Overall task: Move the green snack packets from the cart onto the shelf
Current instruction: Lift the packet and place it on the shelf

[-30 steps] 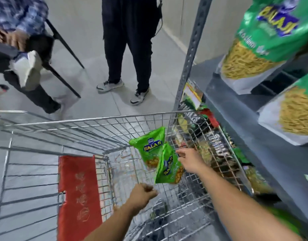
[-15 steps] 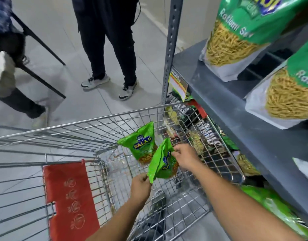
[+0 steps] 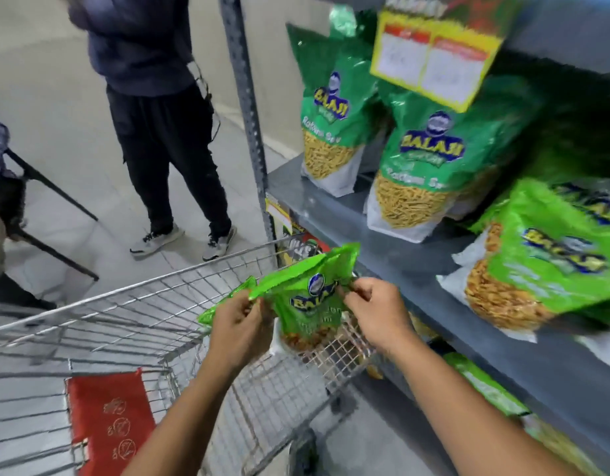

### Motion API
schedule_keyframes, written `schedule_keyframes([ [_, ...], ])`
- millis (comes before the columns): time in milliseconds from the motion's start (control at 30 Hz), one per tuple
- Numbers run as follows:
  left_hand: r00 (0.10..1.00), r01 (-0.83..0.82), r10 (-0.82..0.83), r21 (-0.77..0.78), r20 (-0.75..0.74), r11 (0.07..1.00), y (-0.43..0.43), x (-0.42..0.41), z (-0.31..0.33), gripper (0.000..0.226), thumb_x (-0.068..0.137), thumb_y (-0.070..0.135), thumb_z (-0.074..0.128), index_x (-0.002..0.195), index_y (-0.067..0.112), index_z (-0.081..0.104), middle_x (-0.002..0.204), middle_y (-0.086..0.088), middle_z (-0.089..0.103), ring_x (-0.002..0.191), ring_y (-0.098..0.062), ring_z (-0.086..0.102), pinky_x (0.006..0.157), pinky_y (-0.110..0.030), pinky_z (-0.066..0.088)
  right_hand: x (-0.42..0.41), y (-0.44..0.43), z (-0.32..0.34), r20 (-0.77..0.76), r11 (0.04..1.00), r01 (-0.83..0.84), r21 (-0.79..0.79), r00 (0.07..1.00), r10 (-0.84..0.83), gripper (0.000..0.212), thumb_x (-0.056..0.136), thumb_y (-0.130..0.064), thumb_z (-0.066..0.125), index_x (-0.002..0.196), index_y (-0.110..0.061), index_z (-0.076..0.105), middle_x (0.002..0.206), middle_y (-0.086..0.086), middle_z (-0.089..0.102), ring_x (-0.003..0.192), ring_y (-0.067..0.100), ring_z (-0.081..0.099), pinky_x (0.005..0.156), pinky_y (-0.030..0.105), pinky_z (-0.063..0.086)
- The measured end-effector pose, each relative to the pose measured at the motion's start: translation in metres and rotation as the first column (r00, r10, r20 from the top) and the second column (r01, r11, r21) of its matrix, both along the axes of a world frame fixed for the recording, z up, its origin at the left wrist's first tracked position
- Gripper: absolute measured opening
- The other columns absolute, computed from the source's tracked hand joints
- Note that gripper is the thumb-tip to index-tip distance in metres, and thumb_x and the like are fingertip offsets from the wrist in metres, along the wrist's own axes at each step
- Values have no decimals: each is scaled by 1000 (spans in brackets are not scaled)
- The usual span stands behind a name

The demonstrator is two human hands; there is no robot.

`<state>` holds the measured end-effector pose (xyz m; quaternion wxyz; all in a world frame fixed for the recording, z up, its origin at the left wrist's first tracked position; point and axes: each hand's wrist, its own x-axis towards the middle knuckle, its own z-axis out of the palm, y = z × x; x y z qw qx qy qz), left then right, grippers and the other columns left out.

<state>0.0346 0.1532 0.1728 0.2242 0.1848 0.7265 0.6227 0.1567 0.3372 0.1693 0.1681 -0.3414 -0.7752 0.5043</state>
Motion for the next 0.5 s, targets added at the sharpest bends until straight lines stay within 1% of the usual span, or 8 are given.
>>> schedule_keyframes([
  [67, 997, 46, -47, -10, -67, 999, 13, 6, 21, 25, 84, 30, 61, 75, 8, 67, 65, -9, 65, 62, -23, 61, 62, -40, 52, 23, 4, 24, -96, 998, 62, -11, 993, -63, 19, 80, -24, 67, 61, -27, 66, 40, -17, 51, 41, -2, 38, 43, 19, 26],
  [100, 993, 74, -75, -6, -93, 997, 20, 12, 32, 18, 88, 22, 60, 76, 14, 71, 65, -1, 69, 63, -22, 65, 61, -36, 56, 36, 5, 36, -138, 996, 89, -10, 986, -90, 18, 80, -26, 67, 62, -21, 67, 42, -16, 53, 43, -3, 39, 45, 21, 28],
  [167, 983, 137, -132, 32, -127, 990, 37, 26, 53, 27, 93, 13, 55, 74, 23, 71, 61, 10, 68, 60, -10, 67, 58, -25, 56, 62, 11, 58, -213, 992, 128, -3, 969, -126, 23, 81, -26, 67, 59, -20, 64, 45, -15, 55, 46, -4, 41, 46, 20, 31],
  [233, 966, 209, -196, 62, -167, 976, 52, 41, 74, 21, 91, 15, 57, 72, 15, 66, 58, 8, 64, 57, -10, 65, 60, -34, 57, 86, 15, 76, -266, 981, 192, 17, 947, -181, 26, 81, -25, 67, 56, -26, 60, 46, -22, 56, 46, -6, 45, 46, 13, 32],
  [333, 933, 334, -312, 114, -179, 935, 84, 77, 100, 28, 91, 18, 58, 71, -1, 54, 66, -14, 54, 61, -23, 60, 65, -51, 54, 136, 25, 95, -346, 954, 300, 21, 897, -275, 13, 81, -25, 68, 68, -23, 68, 56, -23, 62, 58, -8, 51, 58, 14, 40],
  [367, 925, 364, -341, 133, -170, 922, 95, 89, 105, 30, 91, 19, 59, 67, 1, 52, 65, -14, 50, 61, -23, 56, 63, -50, 53, 152, 28, 98, -366, 933, 360, 11, 870, -331, 7, 79, -26, 70, 77, -19, 72, 66, -18, 67, 67, -3, 56, 66, 20, 44],
  [433, 903, 423, -398, 165, -163, 891, 117, 125, 116, 35, 90, 19, 59, 62, 3, 47, 64, -12, 44, 60, -23, 51, 59, -43, 51, 195, 33, 106, -407, 883, 469, 6, 808, -426, 16, 78, -28, 71, 88, -14, 74, 78, -11, 69, 75, 2, 61, 72, 27, 47],
  [500, 871, 486, -461, 155, -172, 860, 141, 160, 121, 35, 91, 17, 58, 63, 1, 46, 64, -11, 43, 59, -23, 49, 55, -38, 49, 236, 37, 110, -463, 849, 528, -9, 750, -472, 6, 77, -32, 71, 79, -28, 75, 71, -20, 70, 70, -6, 60, 67, 16, 47],
])
